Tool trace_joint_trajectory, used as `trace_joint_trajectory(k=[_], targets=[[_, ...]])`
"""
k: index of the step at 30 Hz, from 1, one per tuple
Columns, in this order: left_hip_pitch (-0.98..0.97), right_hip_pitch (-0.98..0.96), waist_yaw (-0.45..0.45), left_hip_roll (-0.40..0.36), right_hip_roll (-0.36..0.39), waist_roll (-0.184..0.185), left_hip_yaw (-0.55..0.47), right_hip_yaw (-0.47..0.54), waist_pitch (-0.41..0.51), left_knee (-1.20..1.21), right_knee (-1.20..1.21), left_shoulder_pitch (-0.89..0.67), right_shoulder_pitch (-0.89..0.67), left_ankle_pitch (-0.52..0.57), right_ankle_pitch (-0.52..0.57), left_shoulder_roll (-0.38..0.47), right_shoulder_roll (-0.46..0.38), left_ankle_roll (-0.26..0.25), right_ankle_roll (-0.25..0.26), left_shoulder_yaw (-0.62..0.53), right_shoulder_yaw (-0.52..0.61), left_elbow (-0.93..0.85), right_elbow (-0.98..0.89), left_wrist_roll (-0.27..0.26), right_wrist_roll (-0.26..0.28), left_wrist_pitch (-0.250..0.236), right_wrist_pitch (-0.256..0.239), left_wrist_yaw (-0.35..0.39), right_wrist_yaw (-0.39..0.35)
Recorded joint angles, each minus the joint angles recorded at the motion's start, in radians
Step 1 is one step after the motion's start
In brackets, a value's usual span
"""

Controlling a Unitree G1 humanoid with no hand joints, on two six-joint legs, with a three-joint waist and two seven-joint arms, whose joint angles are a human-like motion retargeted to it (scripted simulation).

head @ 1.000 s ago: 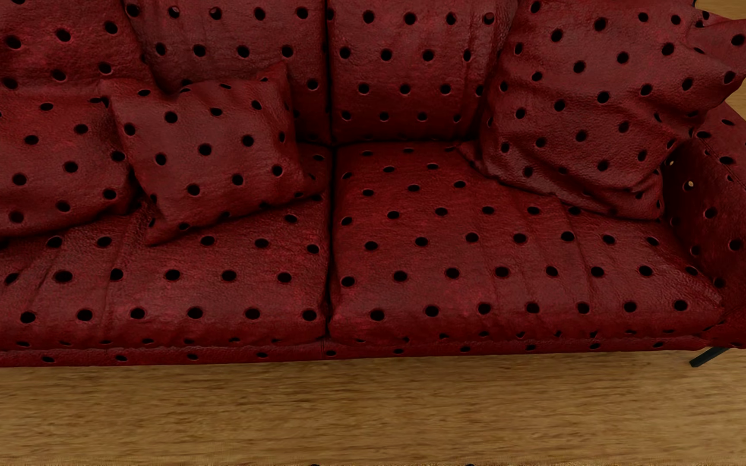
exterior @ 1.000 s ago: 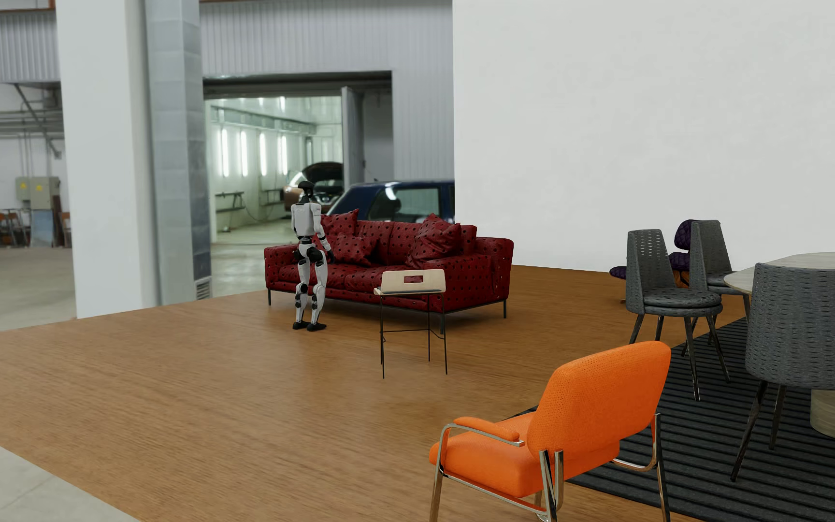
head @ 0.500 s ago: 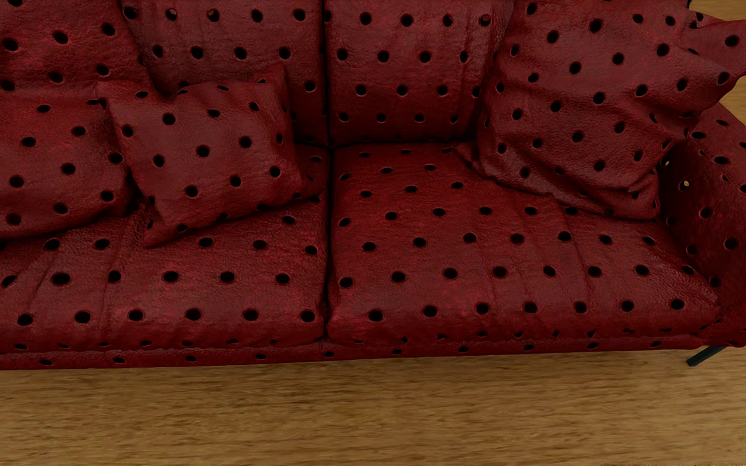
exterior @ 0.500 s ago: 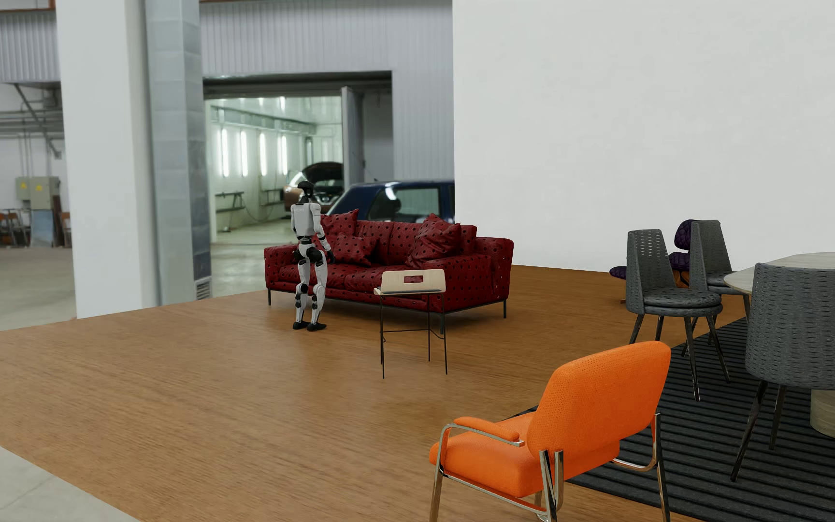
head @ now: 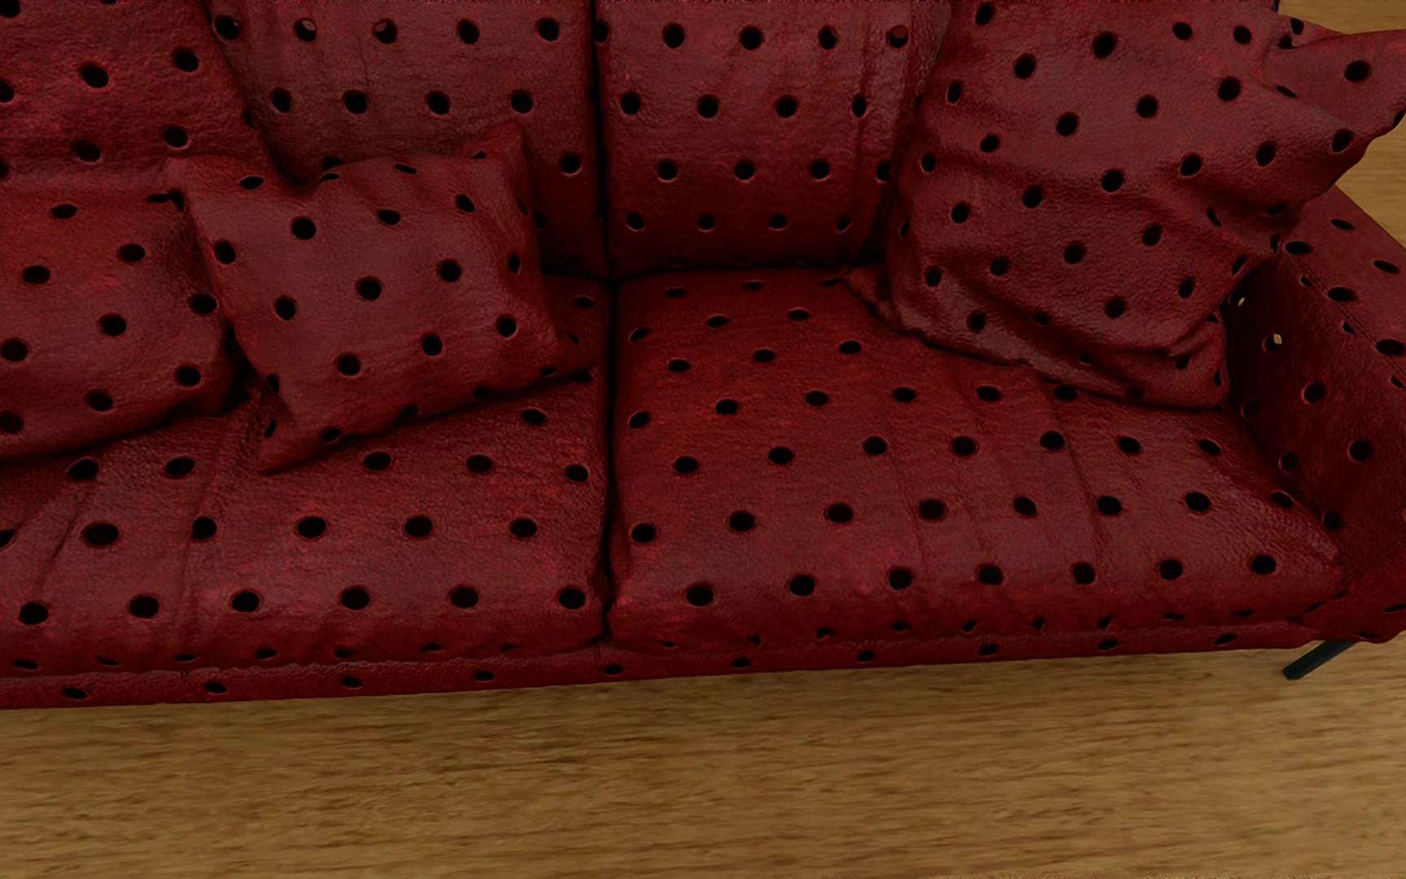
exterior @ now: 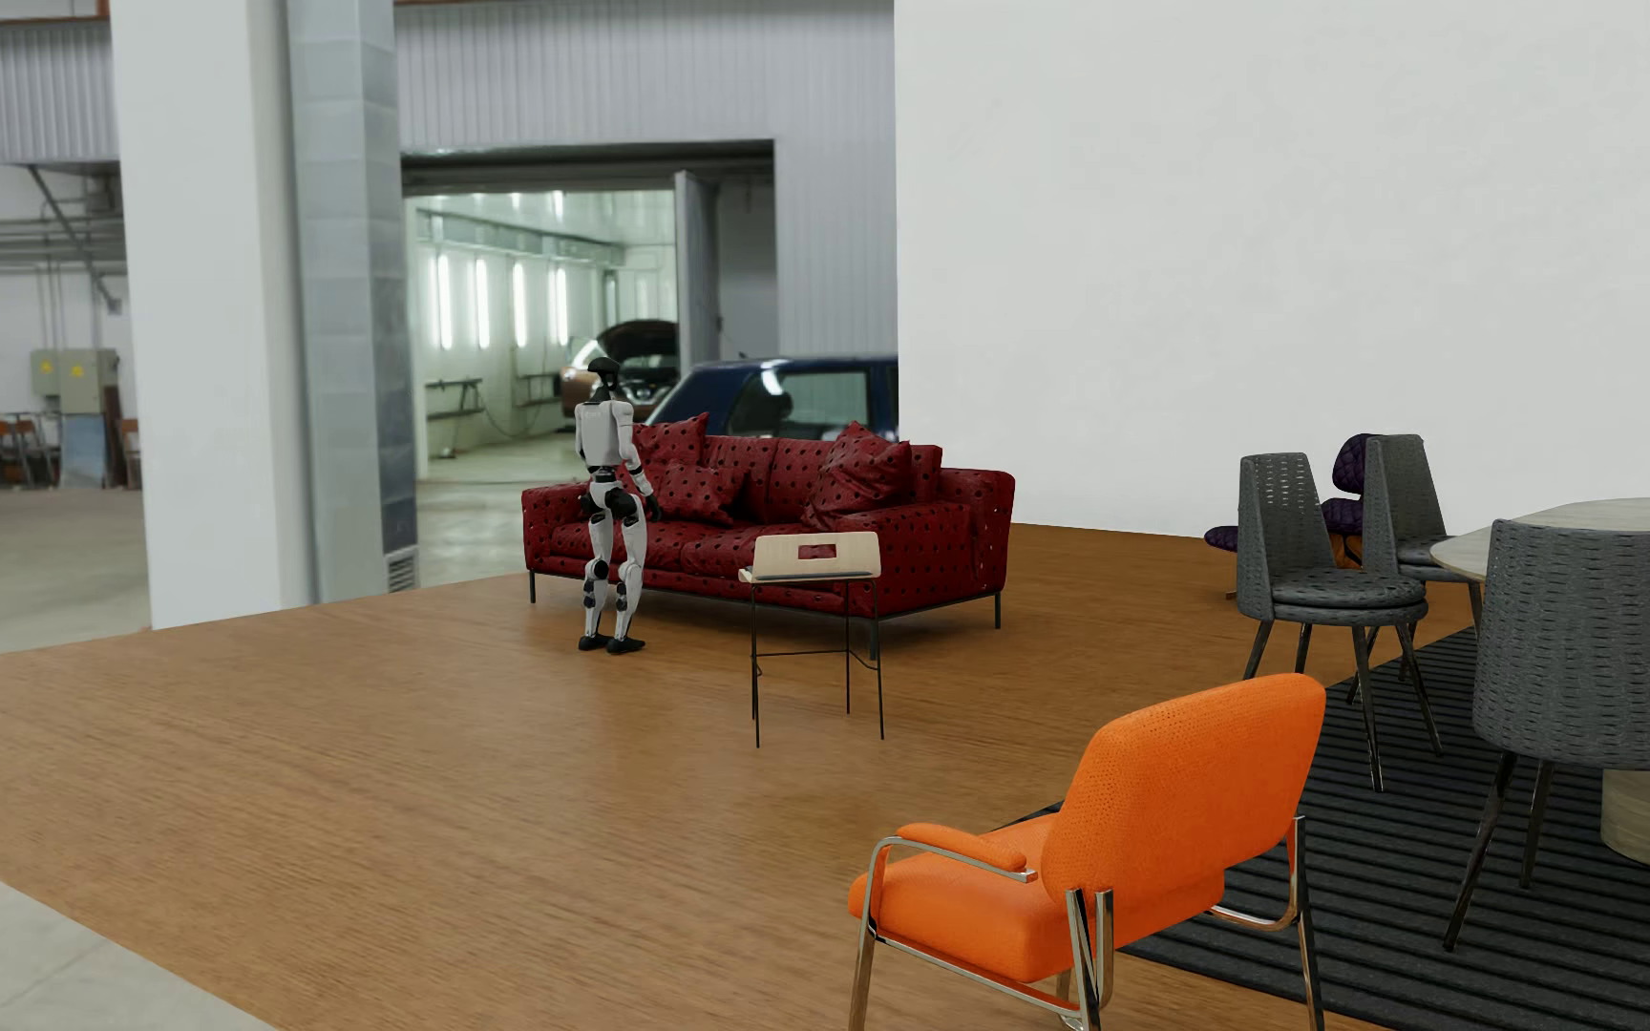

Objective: Head to sofa

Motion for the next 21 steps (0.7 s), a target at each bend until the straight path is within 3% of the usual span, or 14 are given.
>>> trace_joint_trajectory(k=[21], targets=[[0.013, 0.021, -0.013, 0.002, 0.001, -0.005, -0.015, -0.012, -0.018, -0.011, -0.021, 0.005, 0.001, -0.004, -0.008, -0.037, 0.012, -0.007, -0.008, 0.010, -0.045, 0.008, -0.008, -0.007, -0.015, 0.008, 0.003, -0.005, 0.012]])
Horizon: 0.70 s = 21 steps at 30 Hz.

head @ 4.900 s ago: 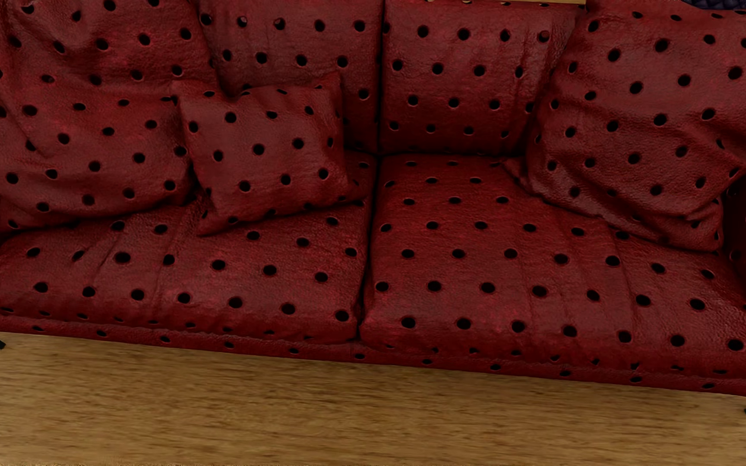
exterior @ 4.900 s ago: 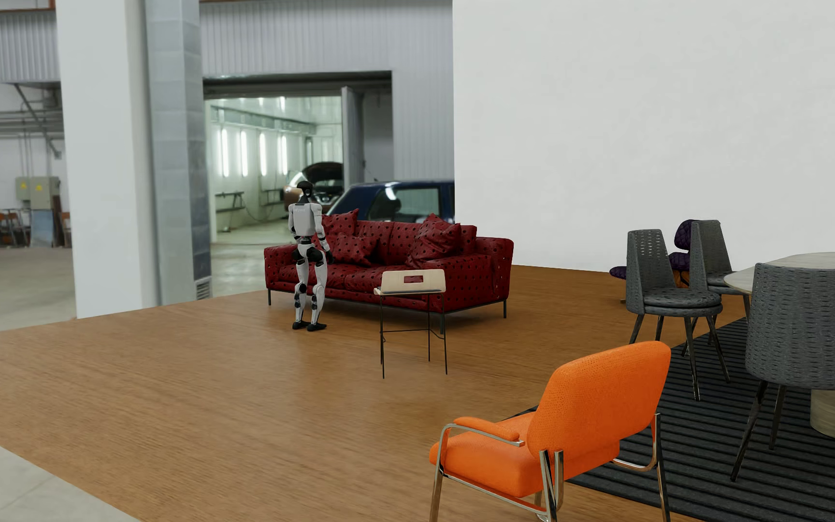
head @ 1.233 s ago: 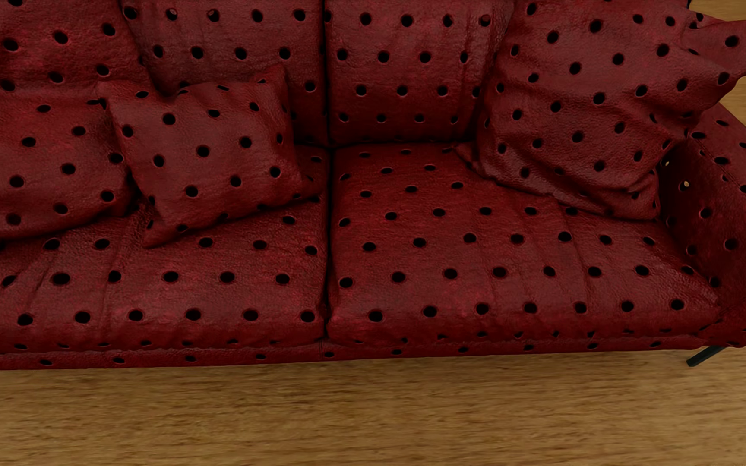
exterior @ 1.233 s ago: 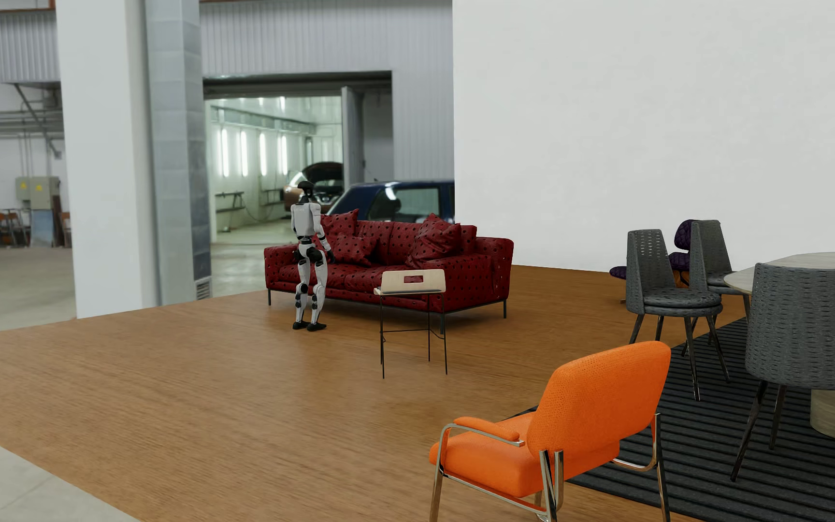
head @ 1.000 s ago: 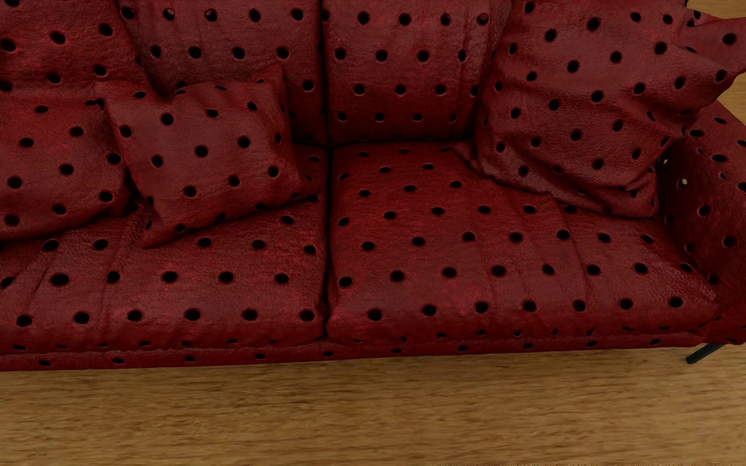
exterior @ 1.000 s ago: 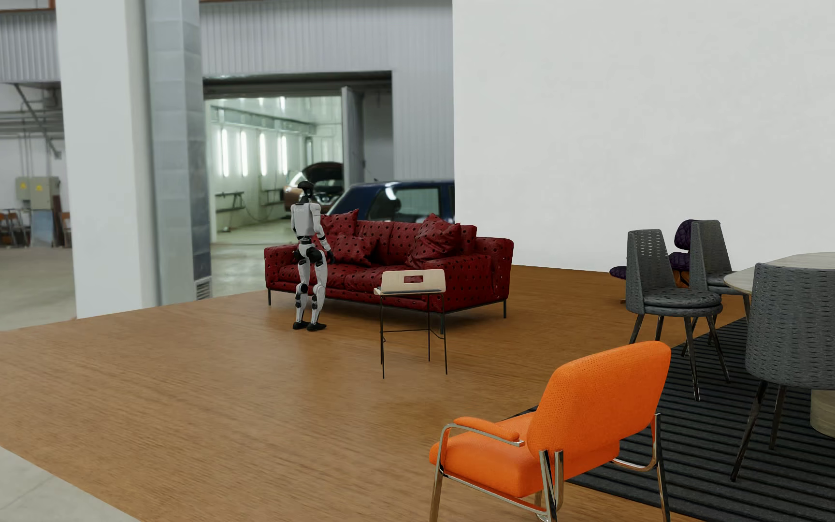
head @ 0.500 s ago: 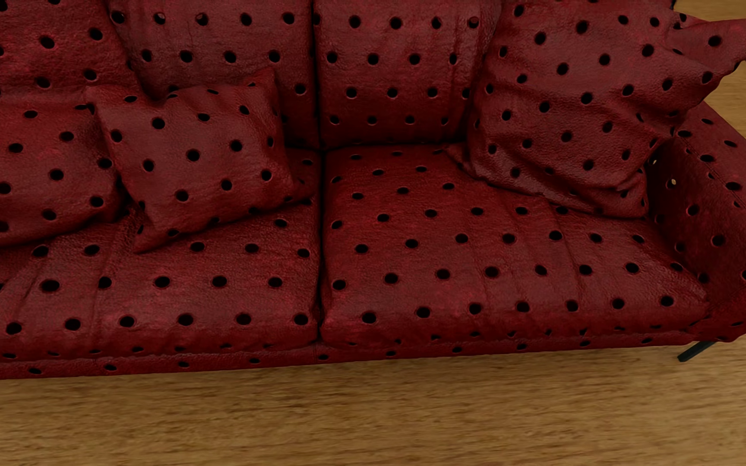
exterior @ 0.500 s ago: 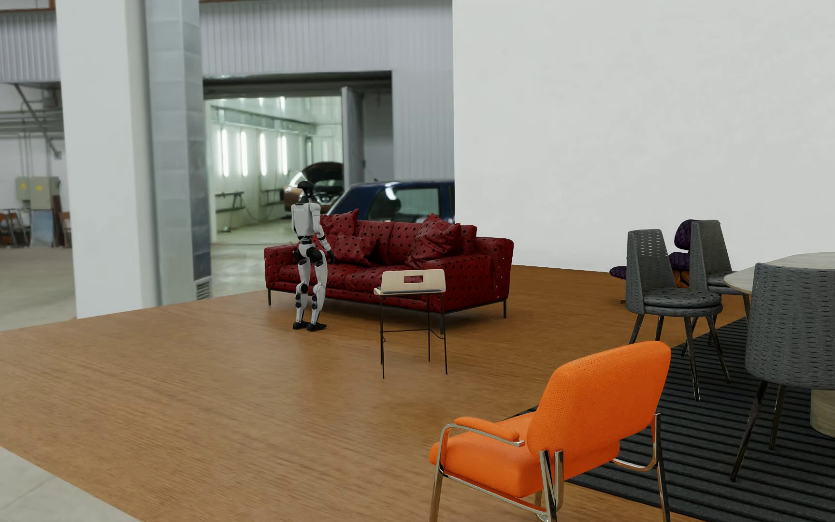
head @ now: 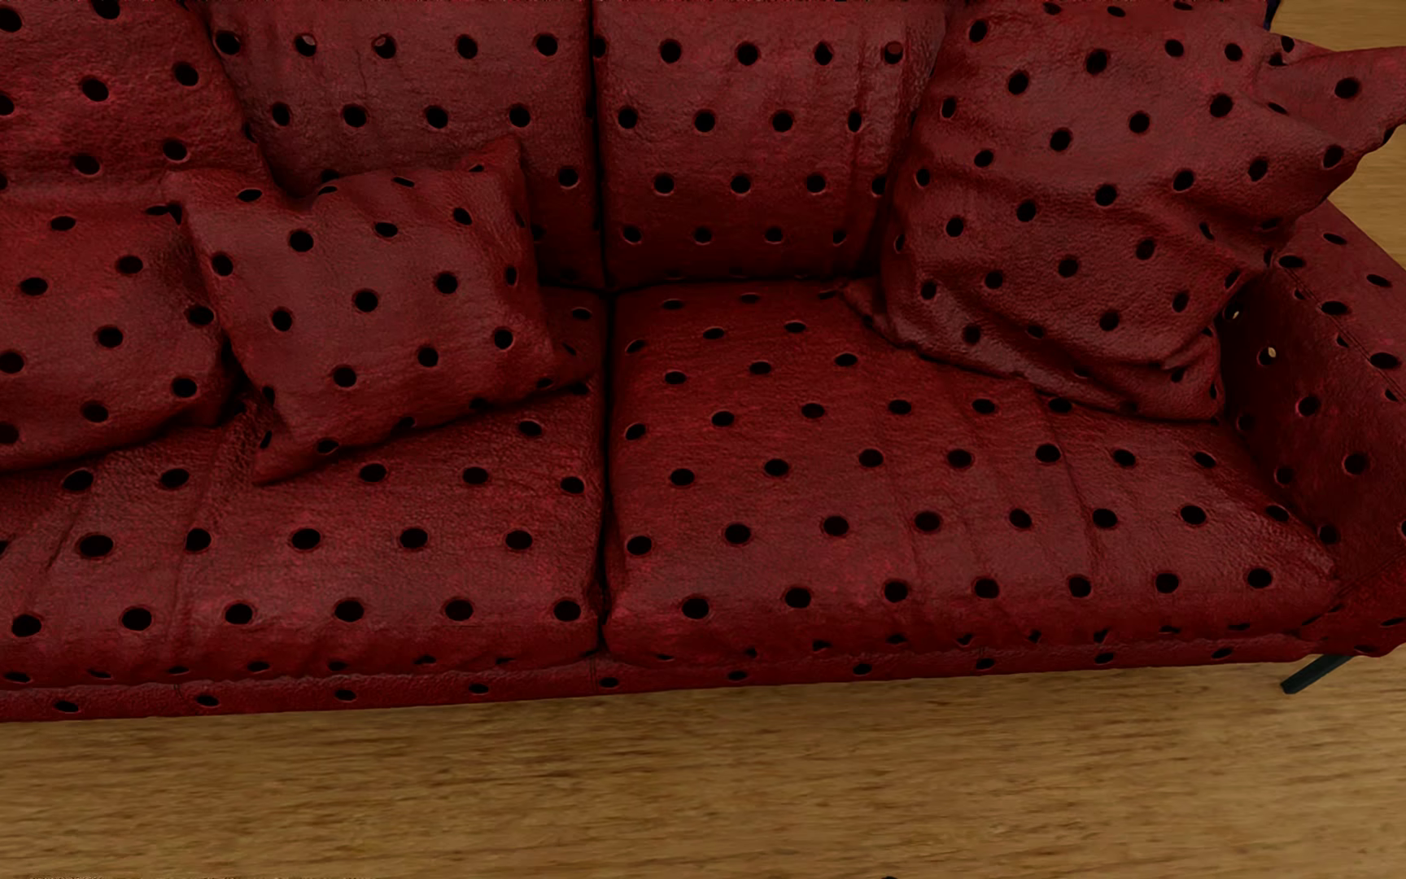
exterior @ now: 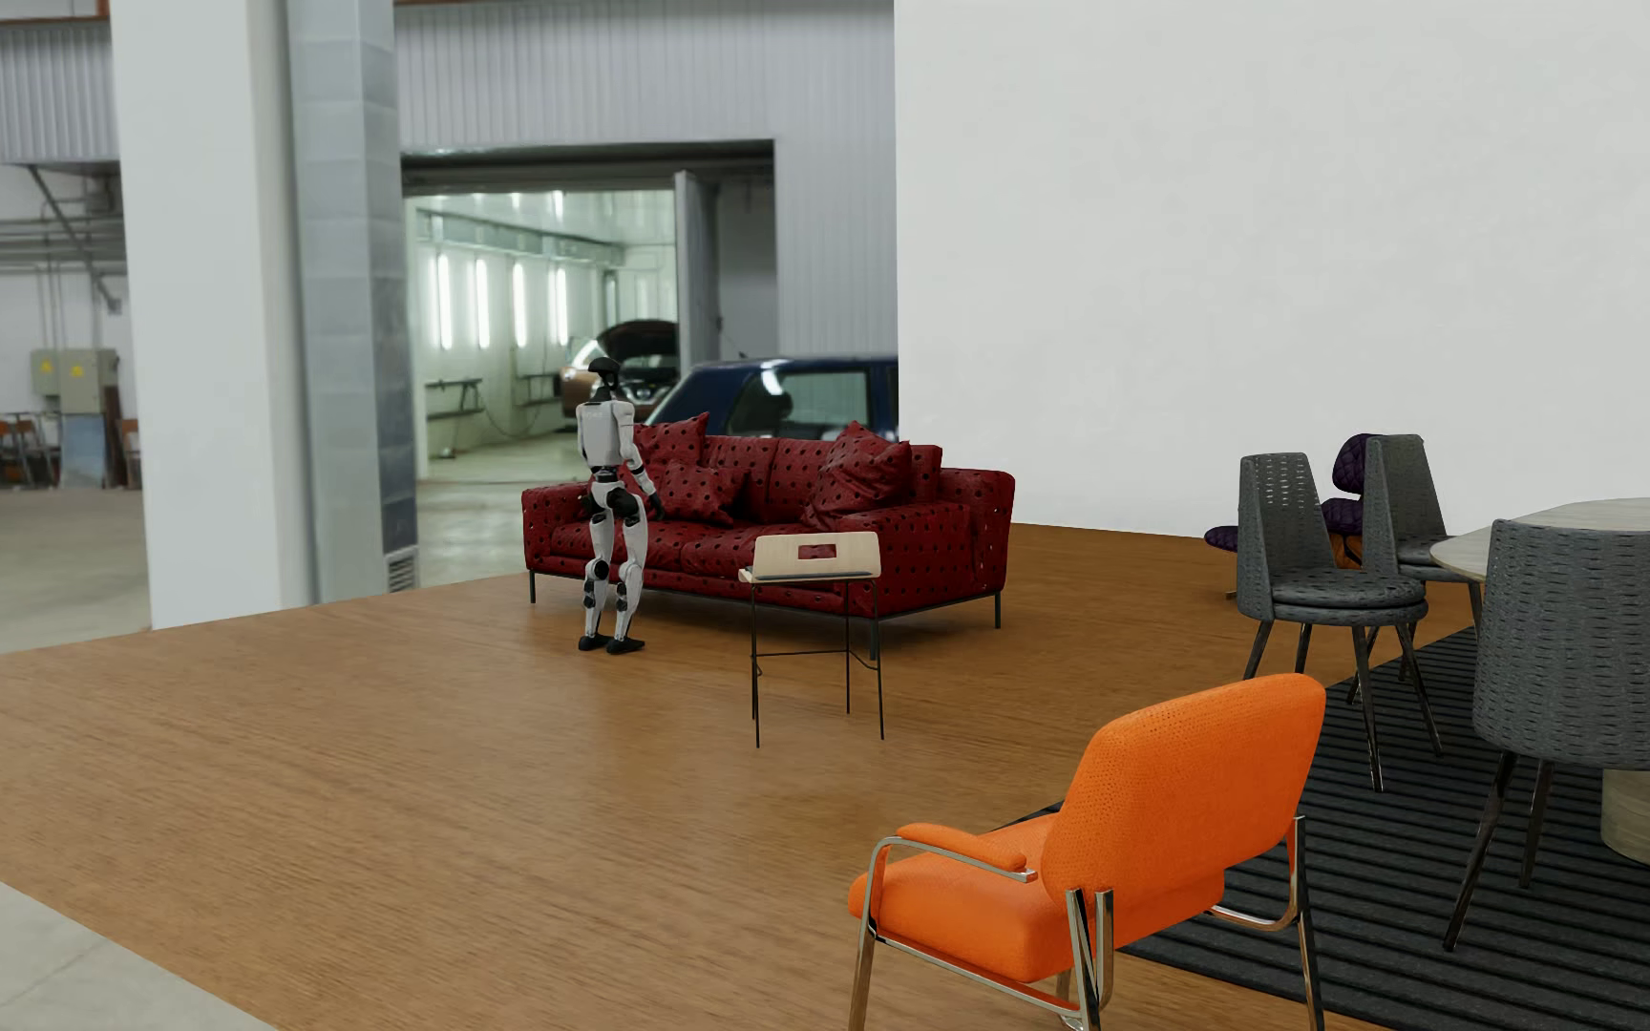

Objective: Head to sofa

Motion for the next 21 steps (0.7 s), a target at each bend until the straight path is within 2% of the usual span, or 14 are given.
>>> trace_joint_trajectory(k=[10, 15, 18, 21], targets=[[-0.003, 0.004, 0.004, -0.005, -0.006, 0.002, -0.018, -0.016, -0.001, 0.001, -0.005, 0.001, -0.005, -0.003, -0.008, 0.014, -0.002, -0.001, -0.006, 0.005, 0.012, -0.007, 0.014, 0.000, -0.006, -0.004, -0.003, 0.004, 0.007], [-0.014, 0.026, 0.010, -0.022, -0.026, 0.007, -0.047, -0.042, 0.000, 0.011, -0.045, 0.006, 0.013, -0.009, -0.027, 0.029, -0.010, 0.005, 0.012, 0.010, 0.025, -0.008, 0.013, -0.006, -0.009, -0.018, -0.020, -0.005, 0.009], [-0.034, 0.029, 0.018, -0.037, -0.043, 0.010, -0.078, -0.074, 0.007, 0.034, -0.052, 0.009, 0.018, -0.016, -0.035, 0.027, -0.002, 0.011, 0.016, 0.029, 0.034, -0.010, 0.014, -0.017, 0.010, -0.031, -0.003, -0.048, 0.008], [-0.055, 0.015, 0.026, -0.050, -0.057, 0.012, -0.106, -0.106, 0.015, 0.050, -0.034, 0.026, 0.006, -0.014, -0.035, 0.030, -0.021, 0.017, 0.013, 0.034, 0.070, -0.019, 0.026, -0.014, -0.009, -0.055, -0.011, -0.104, 0.005]])
